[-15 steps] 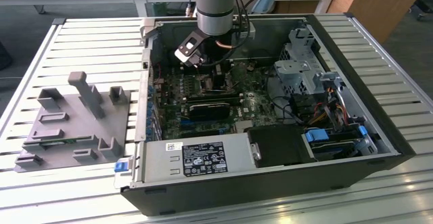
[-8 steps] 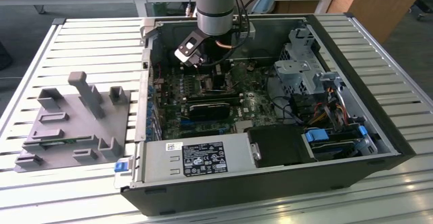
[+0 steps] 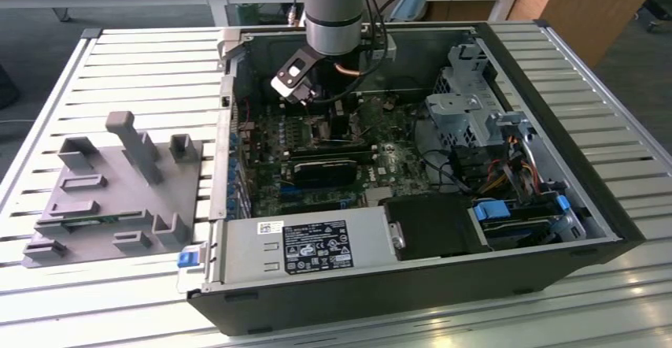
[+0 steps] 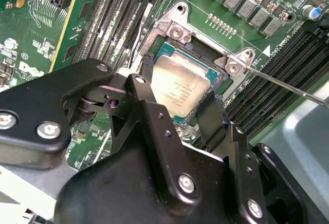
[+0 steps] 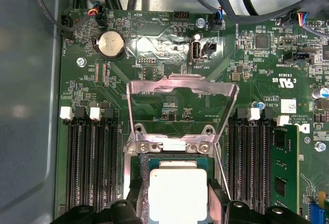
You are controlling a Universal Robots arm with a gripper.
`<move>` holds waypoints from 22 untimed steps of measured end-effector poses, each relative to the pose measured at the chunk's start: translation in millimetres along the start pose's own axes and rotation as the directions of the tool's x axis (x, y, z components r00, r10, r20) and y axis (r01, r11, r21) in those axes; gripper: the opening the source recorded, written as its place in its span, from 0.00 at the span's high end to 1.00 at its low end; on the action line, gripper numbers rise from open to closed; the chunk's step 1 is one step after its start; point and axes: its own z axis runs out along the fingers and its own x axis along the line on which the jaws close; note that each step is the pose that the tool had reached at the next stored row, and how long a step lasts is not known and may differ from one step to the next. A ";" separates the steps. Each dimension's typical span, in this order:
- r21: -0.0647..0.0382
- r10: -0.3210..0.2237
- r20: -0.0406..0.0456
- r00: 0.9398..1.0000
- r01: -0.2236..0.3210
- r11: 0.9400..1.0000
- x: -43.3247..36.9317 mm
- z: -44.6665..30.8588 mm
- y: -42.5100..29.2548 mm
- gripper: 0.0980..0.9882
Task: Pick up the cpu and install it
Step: 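Place the cpu into insertion slot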
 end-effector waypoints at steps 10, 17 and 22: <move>0.000 0.001 0.000 1.000 -0.001 1.000 2.1 0.0 0.0 0.42; 0.001 0.021 0.000 1.000 -0.021 1.000 2.8 0.8 -0.3 0.42; 0.001 0.022 0.000 1.000 -0.022 1.000 2.8 0.0 0.0 0.42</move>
